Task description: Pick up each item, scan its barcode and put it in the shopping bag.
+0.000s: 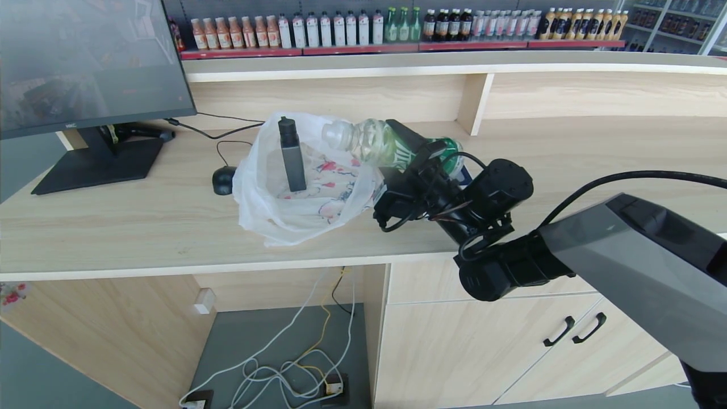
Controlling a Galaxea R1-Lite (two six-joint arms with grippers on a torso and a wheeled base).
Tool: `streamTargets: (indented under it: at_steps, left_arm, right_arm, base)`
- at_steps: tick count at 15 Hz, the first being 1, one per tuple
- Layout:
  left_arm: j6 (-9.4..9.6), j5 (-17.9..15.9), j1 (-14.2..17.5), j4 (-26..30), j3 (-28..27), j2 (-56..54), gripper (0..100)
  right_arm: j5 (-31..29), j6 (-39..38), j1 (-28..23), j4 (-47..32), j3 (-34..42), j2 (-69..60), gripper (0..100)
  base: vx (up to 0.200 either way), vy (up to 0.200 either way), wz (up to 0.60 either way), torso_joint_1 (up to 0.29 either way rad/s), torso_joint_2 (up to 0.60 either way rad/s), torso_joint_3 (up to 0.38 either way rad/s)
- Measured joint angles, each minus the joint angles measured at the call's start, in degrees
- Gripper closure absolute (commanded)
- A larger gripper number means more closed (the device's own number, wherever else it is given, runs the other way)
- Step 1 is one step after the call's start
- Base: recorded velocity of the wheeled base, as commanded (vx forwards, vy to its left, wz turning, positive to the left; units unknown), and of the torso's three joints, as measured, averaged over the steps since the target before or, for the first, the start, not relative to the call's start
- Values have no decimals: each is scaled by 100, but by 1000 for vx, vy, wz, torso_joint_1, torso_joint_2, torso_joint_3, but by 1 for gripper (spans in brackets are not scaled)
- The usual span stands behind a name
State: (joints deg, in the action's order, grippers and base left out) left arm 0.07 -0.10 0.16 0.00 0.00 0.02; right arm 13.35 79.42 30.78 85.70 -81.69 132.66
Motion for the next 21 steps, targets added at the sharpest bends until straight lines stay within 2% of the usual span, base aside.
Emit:
streamTargets:
  at_steps: [9, 14, 18, 21]
  left_arm:
    - [-2, 0, 0, 0, 0, 0, 0]
    - [2, -1, 0, 0, 0, 0, 0]
    - [2, 0, 2, 0, 0, 0, 0]
    - [2, 0, -2, 0, 0, 0, 0]
  right_arm:
    - [-7, -13, 4, -11, -17, -29, 100]
    - [-279, -289, 124, -6, -20, -251, 100]
    - [-336, -763, 151, 20, 10, -534, 100]
    - [-678, -1880, 151, 128, 94, -652, 100]
  base:
    - [0, 0, 0, 0, 0, 0]
    - [0, 0, 0, 0, 0, 0]
    - [0, 0, 0, 0, 0, 0]
    - [0, 0, 0, 0, 0, 0]
